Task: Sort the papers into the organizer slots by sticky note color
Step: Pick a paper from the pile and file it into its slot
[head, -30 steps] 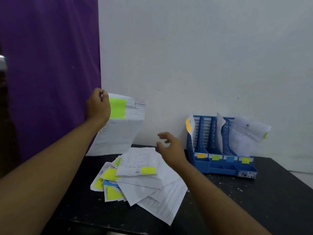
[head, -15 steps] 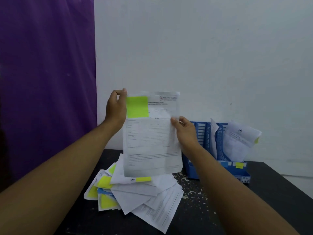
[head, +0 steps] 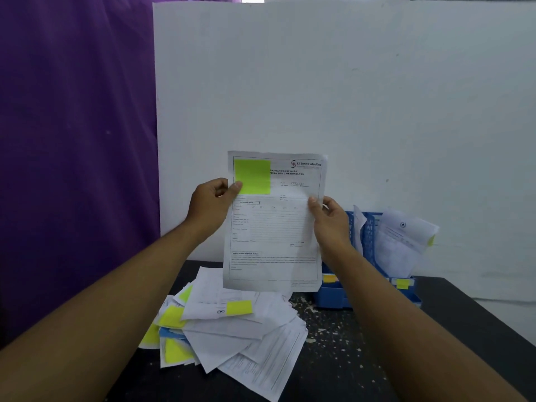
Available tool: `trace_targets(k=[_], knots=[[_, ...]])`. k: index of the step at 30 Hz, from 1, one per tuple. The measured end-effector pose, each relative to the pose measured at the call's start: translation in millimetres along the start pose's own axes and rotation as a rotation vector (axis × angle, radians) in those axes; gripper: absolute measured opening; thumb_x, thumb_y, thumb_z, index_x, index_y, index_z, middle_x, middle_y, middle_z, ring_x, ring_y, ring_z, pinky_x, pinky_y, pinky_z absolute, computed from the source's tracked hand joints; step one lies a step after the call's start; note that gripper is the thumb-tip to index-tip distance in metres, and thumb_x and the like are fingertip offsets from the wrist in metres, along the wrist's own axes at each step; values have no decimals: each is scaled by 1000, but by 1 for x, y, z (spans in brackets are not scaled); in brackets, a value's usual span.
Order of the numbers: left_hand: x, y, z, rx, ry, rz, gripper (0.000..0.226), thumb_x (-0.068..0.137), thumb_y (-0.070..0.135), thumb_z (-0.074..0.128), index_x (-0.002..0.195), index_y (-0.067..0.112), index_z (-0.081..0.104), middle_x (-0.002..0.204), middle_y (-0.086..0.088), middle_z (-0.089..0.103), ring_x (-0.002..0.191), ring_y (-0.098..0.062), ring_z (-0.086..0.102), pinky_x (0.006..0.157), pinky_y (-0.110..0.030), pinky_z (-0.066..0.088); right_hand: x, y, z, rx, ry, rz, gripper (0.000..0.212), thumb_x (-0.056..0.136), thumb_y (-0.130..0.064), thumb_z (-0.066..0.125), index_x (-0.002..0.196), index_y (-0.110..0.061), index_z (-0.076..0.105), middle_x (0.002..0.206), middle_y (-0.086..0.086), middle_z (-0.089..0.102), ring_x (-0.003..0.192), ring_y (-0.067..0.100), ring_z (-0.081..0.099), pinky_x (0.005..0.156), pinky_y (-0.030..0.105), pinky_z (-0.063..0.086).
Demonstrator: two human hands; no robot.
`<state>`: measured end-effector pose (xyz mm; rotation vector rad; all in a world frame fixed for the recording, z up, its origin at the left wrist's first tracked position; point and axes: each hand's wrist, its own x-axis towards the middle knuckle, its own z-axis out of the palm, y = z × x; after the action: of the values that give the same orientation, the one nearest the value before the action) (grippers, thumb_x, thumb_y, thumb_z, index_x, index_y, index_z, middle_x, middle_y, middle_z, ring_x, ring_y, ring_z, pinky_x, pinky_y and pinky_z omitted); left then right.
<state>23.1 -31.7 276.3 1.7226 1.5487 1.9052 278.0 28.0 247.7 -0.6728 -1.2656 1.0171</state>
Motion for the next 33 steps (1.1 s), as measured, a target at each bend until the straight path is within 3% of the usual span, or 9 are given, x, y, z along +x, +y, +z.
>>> trace_targets(k=[3,6,8,14,17,21,26,29,33], knots=[[-3,7,0,-42,-45,-25,45,97,47,72,86,3,67,87,-26,67,72,-32,66,62,-48,65,1,-2,-9,-21,-14,-10,19,103,-37,65,111,-21,73,103,-7,80,93,8,75,72,19,57],[-3,19,-1,-124,-146,-131,36,99,42,71,84,9,73,75,-13,55,58,-19,55,50,-30,51,5,-1,-25,-56,-12,-34,18,100,-36,69,110,-23,74,105,-9,79,99,10,74,76,20,54],[-3,27,0,-113,-289,-220,41,103,42,66,94,3,76,71,-5,61,52,-17,50,50,-28,45,7,0,-39,-72,-4,-36,19,98,-35,72,113,-23,74,105,-10,79,102,10,73,78,20,55],[-14,35,35,12,-548,-244,47,109,36,56,95,-4,76,76,-8,74,50,-18,56,50,-27,47,-5,38,-78,-387,109,-96,55,94,-36,78,144,-26,58,128,-7,69,118,16,65,98,36,56],[-23,32,68,-10,-549,-254,46,110,35,55,98,-4,76,86,-13,80,56,-21,69,51,-26,54,-25,68,-92,-655,214,-163,68,93,-49,71,153,-32,45,146,-7,53,136,16,45,112,43,44],[-29,33,111,-71,-492,-299,44,110,35,54,102,-4,74,90,-23,80,70,-27,78,61,-29,64,-56,88,-93,-643,146,-210,63,97,-62,58,152,-35,43,148,-12,47,132,8,46,109,40,47],[-31,46,154,-130,-402,-347,42,112,27,51,107,-10,70,90,-26,78,70,-32,80,60,-30,66,-62,98,-98,-754,44,-228,80,91,-74,58,156,-30,39,156,-11,45,137,9,46,110,34,47],[-25,49,173,-128,-332,-376,39,112,27,49,110,-8,68,95,-28,76,70,-34,80,62,-33,67,-51,105,-102,-894,-7,-118,75,95,-56,68,159,-30,39,158,-8,49,139,16,52,110,39,49],[-13,55,194,-147,-245,-372,35,112,27,47,112,-5,64,96,-25,75,70,-34,80,74,-45,68,-23,116,-111,-944,53,-29,54,104,-31,60,157,-29,46,147,3,62,125,25,64,100,48,59]])
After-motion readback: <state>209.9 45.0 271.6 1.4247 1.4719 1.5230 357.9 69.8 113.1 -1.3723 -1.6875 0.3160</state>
